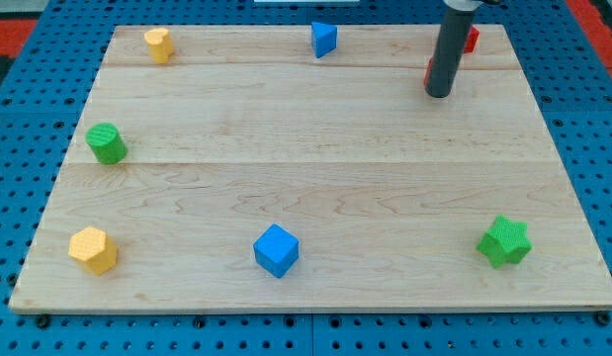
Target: Move the yellow hexagon towards center
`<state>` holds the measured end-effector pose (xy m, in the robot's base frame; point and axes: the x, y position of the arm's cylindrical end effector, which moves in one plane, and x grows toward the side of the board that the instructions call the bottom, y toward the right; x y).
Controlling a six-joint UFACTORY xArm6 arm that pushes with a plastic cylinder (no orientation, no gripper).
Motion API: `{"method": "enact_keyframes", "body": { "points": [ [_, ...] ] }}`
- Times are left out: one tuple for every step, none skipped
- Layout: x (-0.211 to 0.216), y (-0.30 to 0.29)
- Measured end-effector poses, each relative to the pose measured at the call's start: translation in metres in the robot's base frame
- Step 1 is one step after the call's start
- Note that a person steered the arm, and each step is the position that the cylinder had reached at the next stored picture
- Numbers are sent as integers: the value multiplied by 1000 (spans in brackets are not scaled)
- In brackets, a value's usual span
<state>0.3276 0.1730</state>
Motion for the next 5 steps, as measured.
{"method": "enact_keyframes", "body": {
  "points": [
    [-31, -2],
    [-56, -3],
    [-43, -9],
    [19, -65],
    [83, -133]
  ]
}}
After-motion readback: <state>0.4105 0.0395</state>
